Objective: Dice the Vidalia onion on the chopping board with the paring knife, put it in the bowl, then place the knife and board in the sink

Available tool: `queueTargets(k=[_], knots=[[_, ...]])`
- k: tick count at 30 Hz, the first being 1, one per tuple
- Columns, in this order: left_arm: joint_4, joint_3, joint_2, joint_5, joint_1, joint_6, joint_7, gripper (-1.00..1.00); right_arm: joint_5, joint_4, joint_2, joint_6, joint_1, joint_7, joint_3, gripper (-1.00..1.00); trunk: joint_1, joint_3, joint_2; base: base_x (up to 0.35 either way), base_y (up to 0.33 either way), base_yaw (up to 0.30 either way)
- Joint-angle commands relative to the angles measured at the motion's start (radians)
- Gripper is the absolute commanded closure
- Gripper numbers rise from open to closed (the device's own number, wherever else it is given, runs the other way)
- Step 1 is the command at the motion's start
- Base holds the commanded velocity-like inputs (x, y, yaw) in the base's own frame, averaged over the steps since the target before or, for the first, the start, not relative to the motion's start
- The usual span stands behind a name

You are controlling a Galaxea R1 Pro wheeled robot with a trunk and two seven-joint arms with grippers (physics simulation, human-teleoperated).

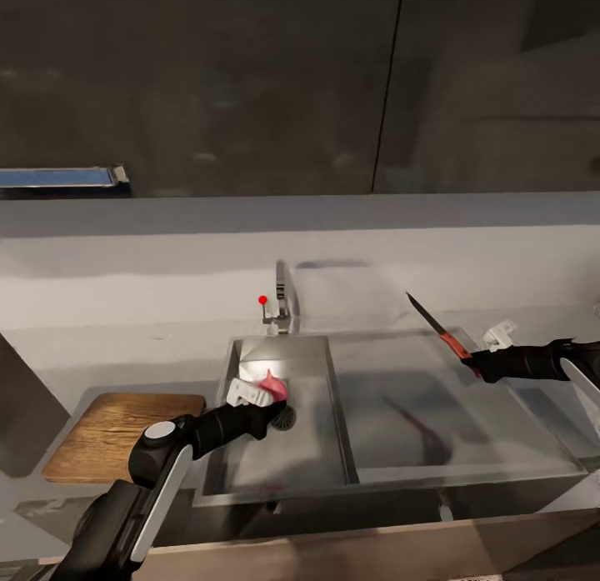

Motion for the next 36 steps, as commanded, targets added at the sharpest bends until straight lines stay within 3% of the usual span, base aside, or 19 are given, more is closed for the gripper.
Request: queueTargets(k=[1,6,12,15,20,21,27,36], knots=[[-0.001,0.000,0.002,0.009,-0.001,-0.005,-0.026,1.00,-0.006,0.000,-0.001,0.006,-0.002,-0.001,0.002,1.00,0.001,-0.001,-0.002,0.000,0.000,-0.175],[-0.001,0.015,0.008,0.008,-0.004,-0.044,-0.194,1.00,-0.006,-0.001,-0.001,0.007,-0.002,-0.001,0.000,1.00,0.001,0.003,-0.002,0.000,0.000,-0.185],[0.000,0.192,0.075,0.007,-0.005,-0.059,-0.502,1.00,-0.006,-0.001,0.000,0.007,-0.002,0.000,-0.039,1.00,0.001,0.005,-0.002,0.000,0.065,-0.085],[0.000,0.259,0.092,0.007,-0.005,-0.062,-0.613,1.00,-0.006,0.000,0.000,0.007,-0.002,0.001,-0.046,1.00,0.001,0.005,-0.002,0.000,0.255,-0.011],[0.001,0.288,0.097,0.007,-0.005,-0.065,-0.670,1.00,-0.009,-0.001,0.004,0.007,-0.002,0.002,-0.049,1.00,0.001,0.005,-0.002,0.000,0.303,-0.003],[0.002,0.293,0.081,0.007,-0.005,-0.067,-0.674,1.00,-0.010,-0.001,0.006,0.006,-0.002,0.002,-0.051,1.00,0.001,0.005,-0.002,0.000,0.320,0.000],[0.002,0.296,0.060,0.007,-0.005,-0.069,-0.667,1.00,-0.010,-0.002,0.007,0.006,-0.002,0.002,-0.052,1.00,0.001,0.005,-0.002,0.000,0.312,0.000],[0.003,0.311,0.045,0.007,-0.005,-0.070,-0.664,1.00,-0.012,-0.002,0.009,0.007,-0.002,0.002,-0.051,1.00,0.001,0.007,-0.002,0.000,0.030,0.000]])
